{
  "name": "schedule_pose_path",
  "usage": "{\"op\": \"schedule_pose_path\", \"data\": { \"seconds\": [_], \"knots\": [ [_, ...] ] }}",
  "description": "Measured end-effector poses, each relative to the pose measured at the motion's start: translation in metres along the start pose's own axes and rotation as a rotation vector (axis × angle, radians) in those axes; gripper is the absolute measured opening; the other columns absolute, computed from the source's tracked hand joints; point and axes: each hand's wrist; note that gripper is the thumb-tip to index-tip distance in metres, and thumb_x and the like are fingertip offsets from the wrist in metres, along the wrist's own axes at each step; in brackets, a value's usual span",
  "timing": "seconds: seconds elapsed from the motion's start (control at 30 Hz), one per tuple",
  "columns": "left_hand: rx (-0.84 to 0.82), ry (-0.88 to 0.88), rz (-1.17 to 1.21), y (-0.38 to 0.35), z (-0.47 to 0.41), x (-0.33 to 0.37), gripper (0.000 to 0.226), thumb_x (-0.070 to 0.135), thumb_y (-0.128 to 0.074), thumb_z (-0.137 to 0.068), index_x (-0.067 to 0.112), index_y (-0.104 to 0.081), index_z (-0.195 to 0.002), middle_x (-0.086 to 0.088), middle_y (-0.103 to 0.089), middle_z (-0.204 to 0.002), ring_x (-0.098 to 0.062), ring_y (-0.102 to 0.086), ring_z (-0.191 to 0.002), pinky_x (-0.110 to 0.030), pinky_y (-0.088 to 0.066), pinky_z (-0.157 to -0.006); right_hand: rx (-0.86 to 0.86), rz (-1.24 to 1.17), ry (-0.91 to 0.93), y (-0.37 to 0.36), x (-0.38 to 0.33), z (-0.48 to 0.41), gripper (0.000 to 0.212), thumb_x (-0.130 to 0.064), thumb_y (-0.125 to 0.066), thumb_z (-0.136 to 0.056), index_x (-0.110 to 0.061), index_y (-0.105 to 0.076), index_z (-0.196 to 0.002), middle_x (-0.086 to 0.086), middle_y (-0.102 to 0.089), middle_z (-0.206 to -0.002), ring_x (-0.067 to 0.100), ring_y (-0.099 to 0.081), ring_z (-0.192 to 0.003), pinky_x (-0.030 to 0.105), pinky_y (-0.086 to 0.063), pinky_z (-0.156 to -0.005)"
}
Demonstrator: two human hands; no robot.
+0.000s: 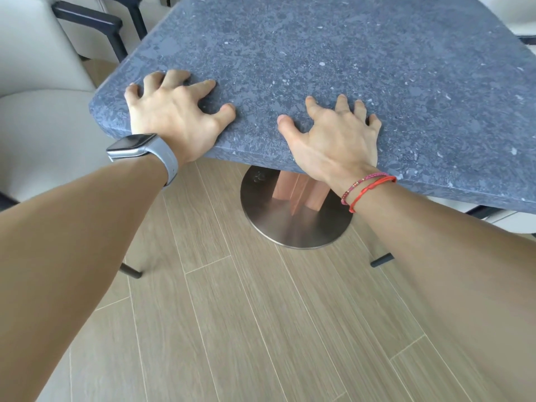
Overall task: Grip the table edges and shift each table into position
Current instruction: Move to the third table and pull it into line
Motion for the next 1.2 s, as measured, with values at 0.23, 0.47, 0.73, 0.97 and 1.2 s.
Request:
{"op": "schedule_pose_path", "data": {
  "seconds": [0.23, 0.47, 0.73, 0.97, 1.2],
  "knots": [
    [0.002, 0.006, 0.013, -0.0006, -0.0003, -0.0002, 0.065, 0.078, -0.037, -0.087, 0.047, -0.055, -0.141, 0.003, -0.045, -0.157, -0.031, -0.032, -0.147, -0.056, -0.018, -0.119, 0.006, -0.005, 0.006, -0.0011, 0.001, -0.0004, 0.082, -0.081, -0.022, -0.083, -0.038, -0.046, -0.148, 0.022, -0.039, -0.156, 0.044, -0.025, -0.147, 0.062, -0.017, -0.118],
    [0.015, 0.012, 0.014, -0.0041, -0.0019, -0.0016, 0.067, 0.08, -0.035, -0.085, 0.048, -0.054, -0.141, 0.005, -0.045, -0.157, -0.029, -0.031, -0.148, -0.055, -0.017, -0.121, -0.005, -0.004, 0.014, -0.0012, 0.0016, 0.0006, 0.081, -0.079, -0.022, -0.086, -0.036, -0.042, -0.151, 0.023, -0.032, -0.16, 0.045, -0.02, -0.15, 0.062, -0.013, -0.119],
    [0.005, 0.0, 0.004, -0.0038, -0.0007, -0.0031, 0.071, 0.079, -0.033, -0.087, 0.043, -0.05, -0.145, 0.004, -0.043, -0.157, -0.029, -0.028, -0.15, -0.055, -0.014, -0.122, -0.023, 0.012, 0.011, 0.0005, 0.002, 0.0036, 0.081, -0.078, -0.021, -0.087, -0.034, -0.039, -0.153, 0.023, -0.029, -0.162, 0.045, -0.018, -0.15, 0.062, -0.011, -0.12],
    [0.027, -0.005, 0.015, -0.0033, -0.0011, -0.0037, 0.074, 0.079, -0.035, -0.084, 0.04, -0.055, -0.143, 0.001, -0.046, -0.155, -0.033, -0.031, -0.149, -0.057, -0.016, -0.121, -0.036, -0.009, 0.004, 0.0012, 0.0012, 0.0031, 0.081, -0.078, -0.024, -0.087, -0.032, -0.04, -0.152, 0.023, -0.029, -0.162, 0.045, -0.018, -0.15, 0.063, -0.011, -0.12],
    [0.042, -0.022, 0.022, -0.0036, -0.0012, -0.0052, 0.073, 0.078, -0.039, -0.084, 0.037, -0.057, -0.142, -0.003, -0.048, -0.154, -0.036, -0.034, -0.147, -0.06, -0.018, -0.12, -0.031, -0.037, -0.011, 0.0032, -0.0001, 0.0025, 0.08, -0.078, -0.026, -0.086, -0.033, -0.043, -0.15, 0.021, -0.03, -0.161, 0.044, -0.019, -0.15, 0.062, -0.011, -0.121]
  ]
}}
Point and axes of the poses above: each hand's wrist, its own z-axis away from the middle knuckle, its own y-axis out of the back of the hand, x = y × z
